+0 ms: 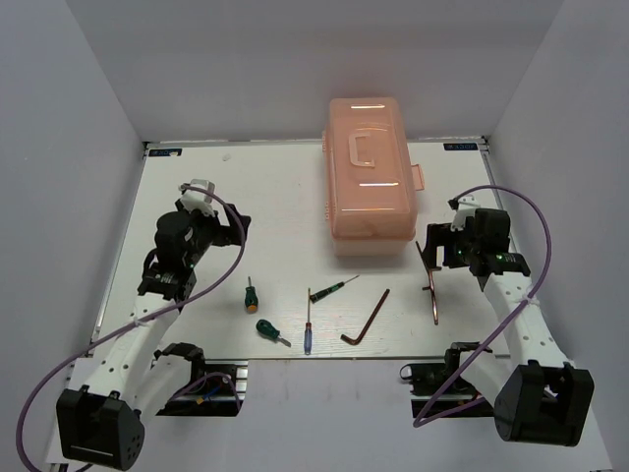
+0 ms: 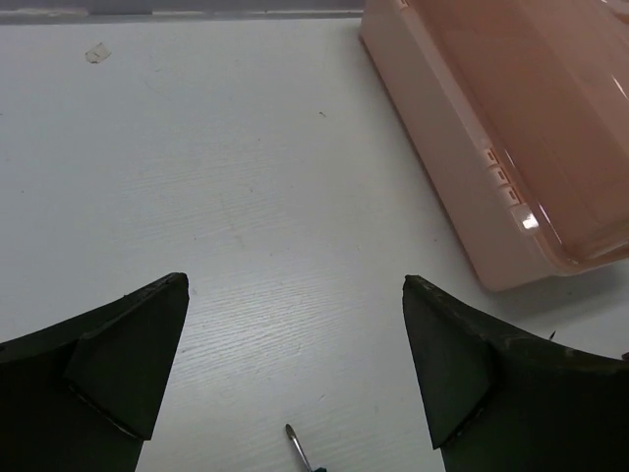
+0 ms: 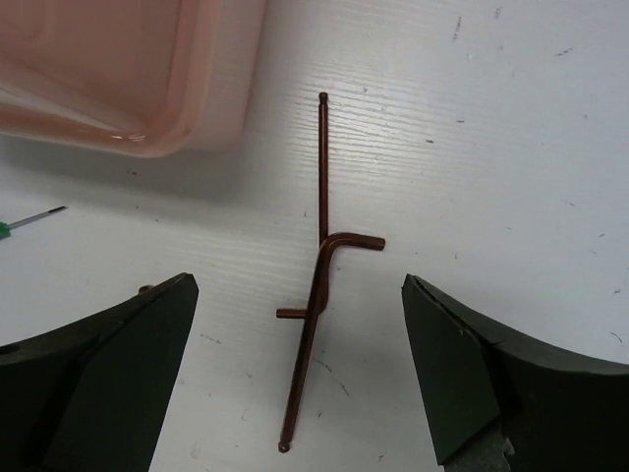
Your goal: Sort the tools into containers
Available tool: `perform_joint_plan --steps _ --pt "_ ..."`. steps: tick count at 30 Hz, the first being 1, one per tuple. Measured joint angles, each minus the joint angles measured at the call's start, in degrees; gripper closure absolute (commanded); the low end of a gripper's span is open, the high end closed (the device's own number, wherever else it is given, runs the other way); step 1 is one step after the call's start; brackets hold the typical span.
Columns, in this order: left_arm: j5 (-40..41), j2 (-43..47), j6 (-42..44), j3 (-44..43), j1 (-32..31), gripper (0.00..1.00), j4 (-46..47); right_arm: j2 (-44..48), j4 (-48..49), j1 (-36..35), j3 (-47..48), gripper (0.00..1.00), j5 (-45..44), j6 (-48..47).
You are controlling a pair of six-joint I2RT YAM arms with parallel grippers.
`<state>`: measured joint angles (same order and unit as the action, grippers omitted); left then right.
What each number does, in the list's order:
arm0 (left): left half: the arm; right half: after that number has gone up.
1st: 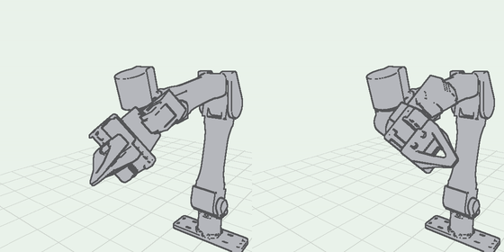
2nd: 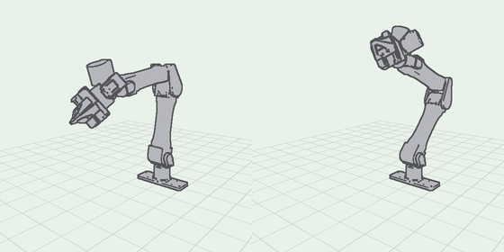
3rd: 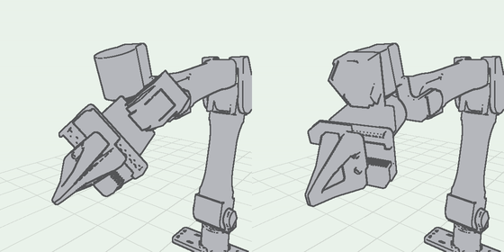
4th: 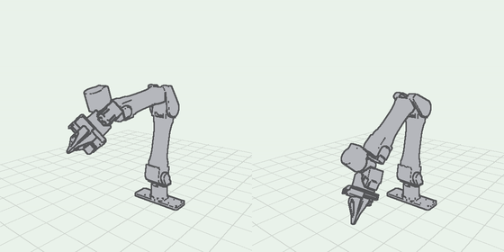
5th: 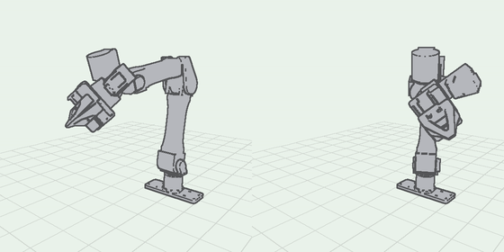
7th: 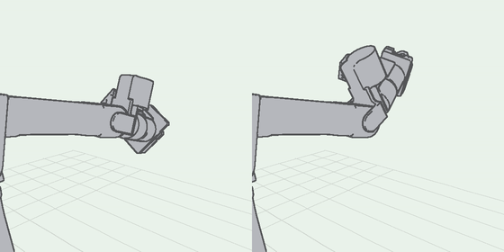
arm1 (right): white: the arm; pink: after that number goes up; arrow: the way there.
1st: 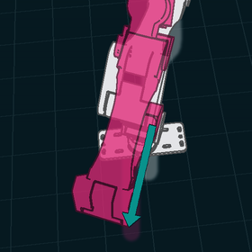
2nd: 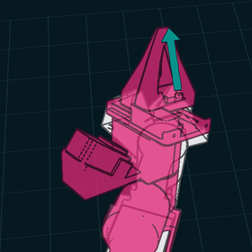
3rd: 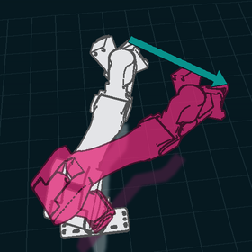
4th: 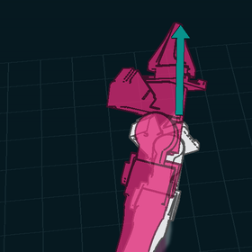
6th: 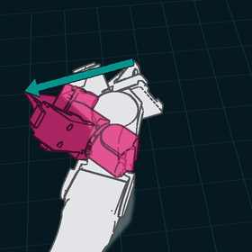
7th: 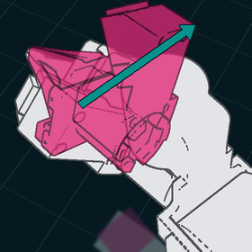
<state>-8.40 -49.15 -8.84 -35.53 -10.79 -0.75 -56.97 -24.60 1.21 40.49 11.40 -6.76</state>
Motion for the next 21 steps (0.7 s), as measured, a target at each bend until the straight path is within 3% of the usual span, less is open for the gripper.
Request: perform_joint_plan --steps 6,9,10,11,12,13,14,15,16,18,19,20,21 --pt "-0.46 -3.76 -0.70 -0.79 0.00 0.04 -0.72 -0.13 -0.11 0.00 -0.02 0.09 -1.33 0.04" --pt "-1.79 -4.90 -1.25 -0.85 0.02 0.34 -0.98 -0.15 -1.51 0.00 0.11 0.09 -1.90 -3.69" --pt "-2.51 -5.09 -1.44 -0.85 0.02 0.49 -0.92 -0.20 -2.38 0.00 0.26 0.09 -2.49 -5.16" --pt "-3.45 -5.38 -1.66 -0.85 0.02 0.88 -0.83 -0.35 -3.28 -0.11 0.63 0.09 -3.54 -6.62" --pt "-4.83 -5.88 -1.60 -0.96 0.00 1.00 -0.48 -0.66 -4.20 -0.11 1.33 0.14 -4.20 -8.44" --pt "-5.88 -6.49 -1.79 -1.05 -0.11 1.00 -0.09 -0.83 -4.92 -0.11 2.12 0.42 -4.50 -10.01" --pt "-7.67 -7.13 -1.95 -1.16 -0.13 1.00 0.44 -0.87 -5.27 -0.09 2.93 0.94 -4.61 -11.39" --pt "-9.20 -8.61 -2.16 -1.38 -0.22 1.00 0.98 -0.74 -5.42 -0.09 3.91 1.00 -4.35 -12.66" --pt "-10.80 -9.86 -2.38 -1.75 -0.22 1.00 1.33 -0.72 -5.57 -0.11 5.18 1.00 -3.58 -13.09" --pt "-14.10 -13.14 -3.41 -2.86 -0.22 0.77 2.38 -1.64 -8.24 -0.17 10.69 1.00 -2.14 -13.09" --pt "-15.76 -14.86 -3.96 -3.54 -0.22 0.62 2.80 -2.95 -9.60 -0.20 15.19 0.87 -1.03 -12.90" --pt "-17.44 -16.72 -4.70 -4.39 -0.22 0.43 3.34 -4.83 -9.70 -0.22 19.85 0.67 0.33 -12.22" --pt "-18.78 -18.51 -5.22 -5.14 -0.22 0.35 3.98 -7.56 -11.47 -0.22 25.75 0.55 2.12 -11.56"
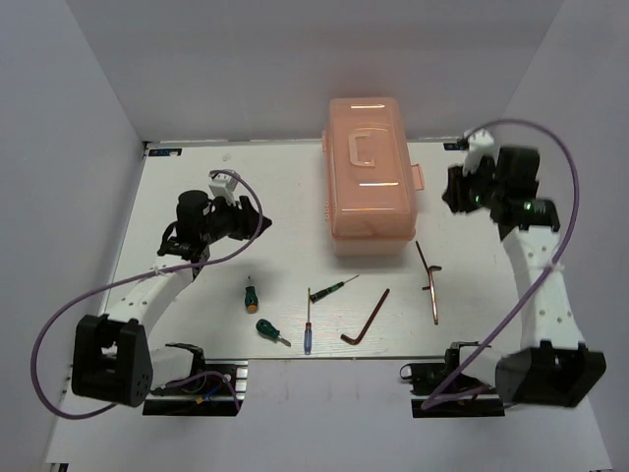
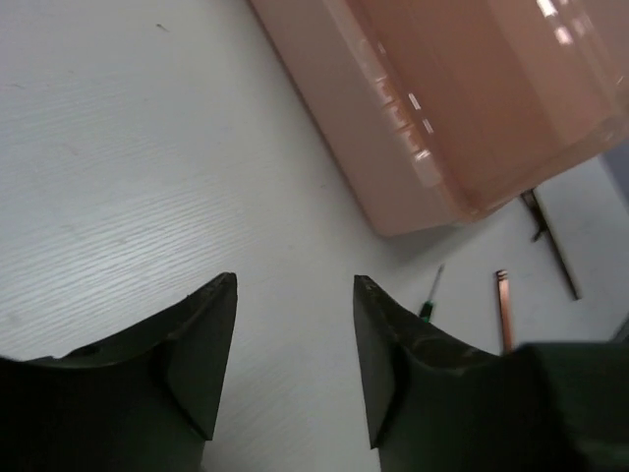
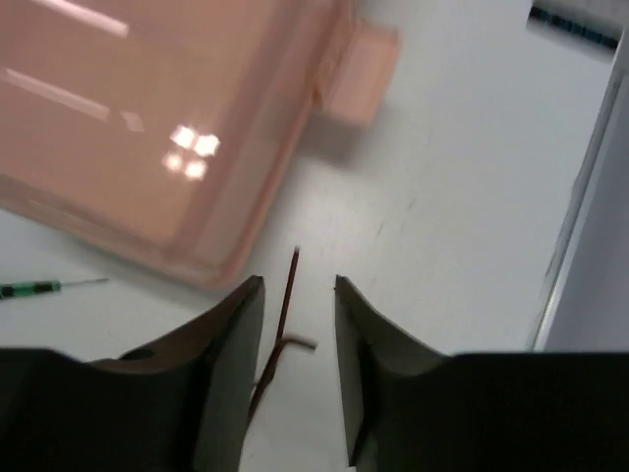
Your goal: Sort the tools into containers
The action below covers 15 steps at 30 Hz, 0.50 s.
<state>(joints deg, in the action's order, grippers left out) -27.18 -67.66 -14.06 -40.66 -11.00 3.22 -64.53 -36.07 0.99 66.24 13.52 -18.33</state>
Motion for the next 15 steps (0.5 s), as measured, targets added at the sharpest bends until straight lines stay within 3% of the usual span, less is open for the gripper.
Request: perform_joint_plan --steps 2,4,8,9,15 --pt "-2.51 -3.32 -1.79 -1.36 0.00 0.25 1.53 -6.82 -1.27 -0.20 12.33 0.43 4.55 2.45" --pt "-4.76 -6.49 -4.24 -2.38 0.00 0.24 4.17 -14.91 -1.77 -1.27 24.50 0.42 9.18 6.38" --pt "-8.55 -13.44 -9.66 -3.91 -0.20 0.23 10.99 -30.82 0.46 -5.44 41.46 0.25 17.27 16.83" --pt "-9.33 -15.12 -10.97 -4.28 -0.26 0.23 12.59 -34.75 1.33 -6.80 44.33 0.20 18.45 19.17" --pt "-14.58 -25.00 -17.33 -5.11 -1.01 0.21 22.60 -48.85 6.12 -12.87 47.06 0.24 18.95 29.29"
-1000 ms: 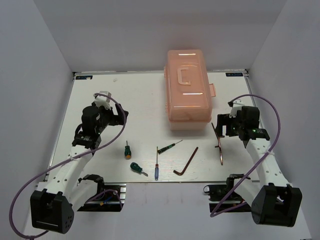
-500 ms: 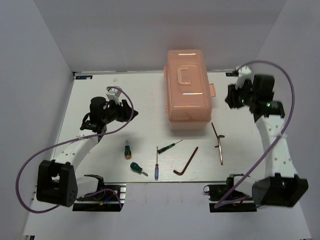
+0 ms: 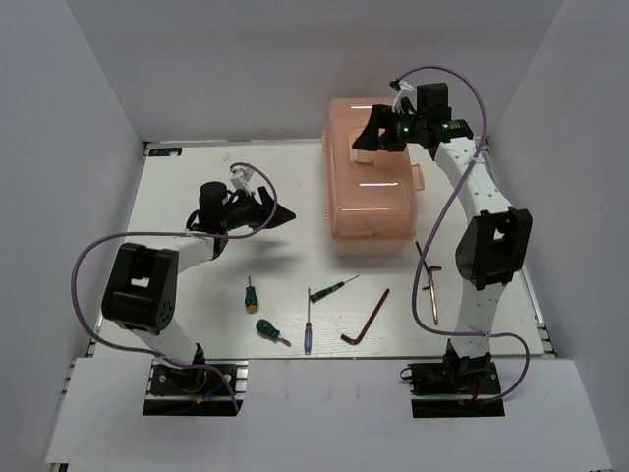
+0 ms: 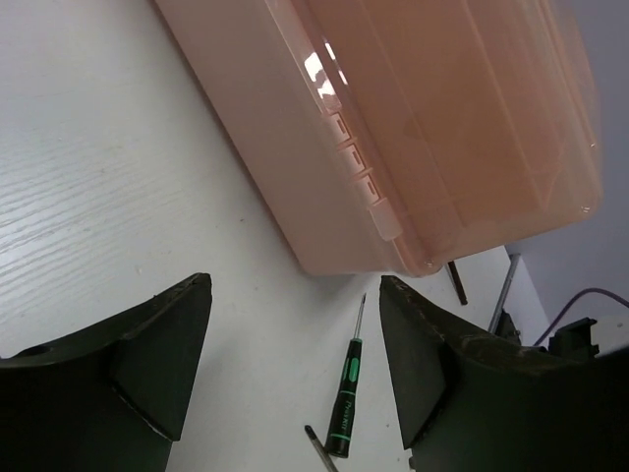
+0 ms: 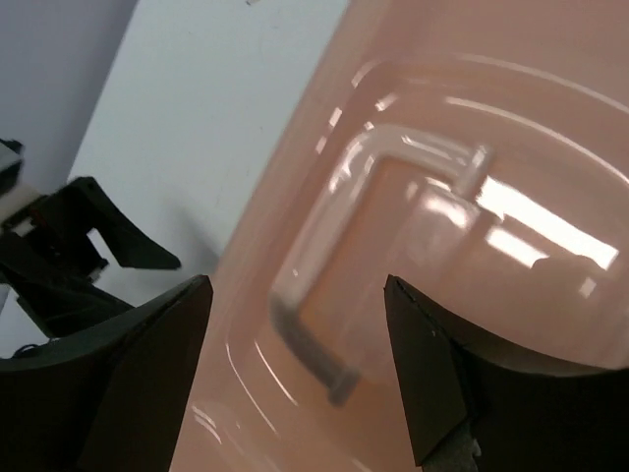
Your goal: Sort the tools into containers
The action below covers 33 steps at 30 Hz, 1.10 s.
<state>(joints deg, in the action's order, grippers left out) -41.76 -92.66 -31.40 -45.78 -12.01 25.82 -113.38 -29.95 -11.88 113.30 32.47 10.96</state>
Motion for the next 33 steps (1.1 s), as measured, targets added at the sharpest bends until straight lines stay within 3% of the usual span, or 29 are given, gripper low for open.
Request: perform_joint_plan --steps 7,19,28,33 --pt "-3.26 -5.92 -2.95 -2.12 -1.38 0.19 6.25 -1.22 6.36 -2.49 0.04 0.28 -3.48 5.44" --pt "-3.89 -10.82 -4.26 -9.66 -4.70 0.19 8.63 -5.09 3.34 -5.97 4.02 0.30 -12.02 10.19" --pt "-2.67 -14.60 -4.17 -15.80 -7.13 0.19 6.23 -5.07 -1.75 -11.87 6.21 0.28 -29.22 12.76" --pt "-1.86 -15.89 -2.86 -20.50 -8.33 0.19 2.99 -5.09 -2.67 -12.15 6.25 0.51 -31.34 14.69"
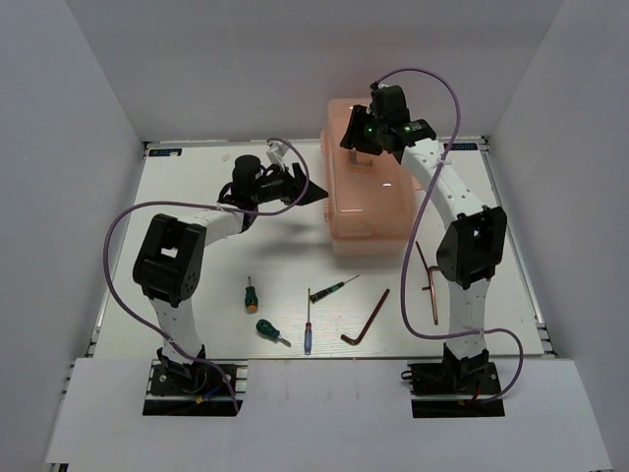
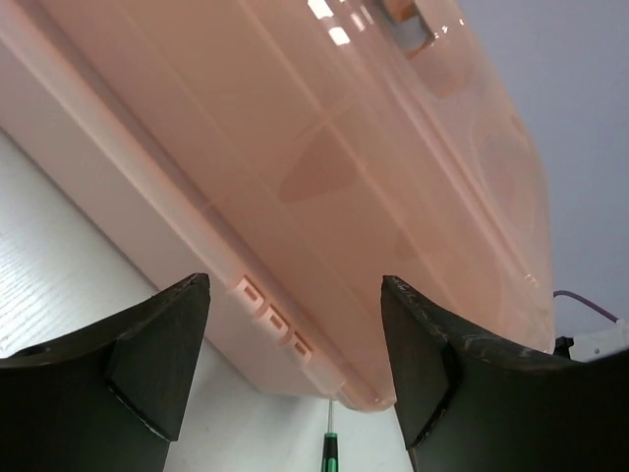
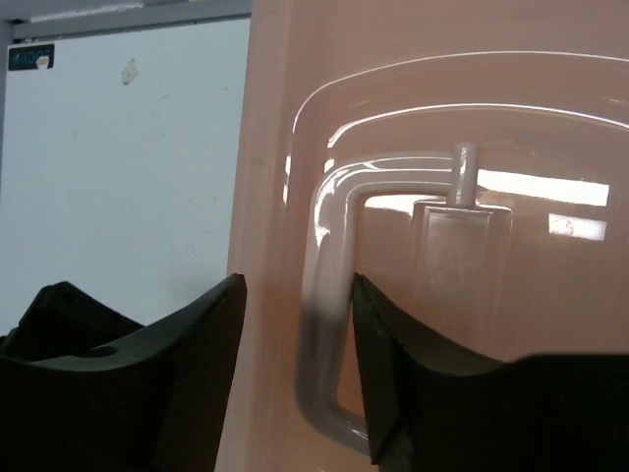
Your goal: Sort the tools into containers
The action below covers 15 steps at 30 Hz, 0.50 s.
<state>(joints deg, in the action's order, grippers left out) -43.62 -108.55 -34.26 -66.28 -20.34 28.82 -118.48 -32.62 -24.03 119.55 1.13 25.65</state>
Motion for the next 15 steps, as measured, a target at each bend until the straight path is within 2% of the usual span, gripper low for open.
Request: perform_joint_plan --steps 2,10,15 --pt "0.22 -0.13 0.61 -1.20 -0.48 0.19 -1.33 -0.04 -0.55 0.83 0.00 0.58 1.51 1.73" --pt "0.68 -1.97 2.97 -6.80 -1.27 0.19 -6.93 -0.07 0.07 2.58 -0.83 0.61 8.44 4.72" --pt "0.83 -3.67 3.65 -8.94 -1.51 0.19 -9.20 0.28 1.18 3.76 -2.12 0.66 12.94 6.36"
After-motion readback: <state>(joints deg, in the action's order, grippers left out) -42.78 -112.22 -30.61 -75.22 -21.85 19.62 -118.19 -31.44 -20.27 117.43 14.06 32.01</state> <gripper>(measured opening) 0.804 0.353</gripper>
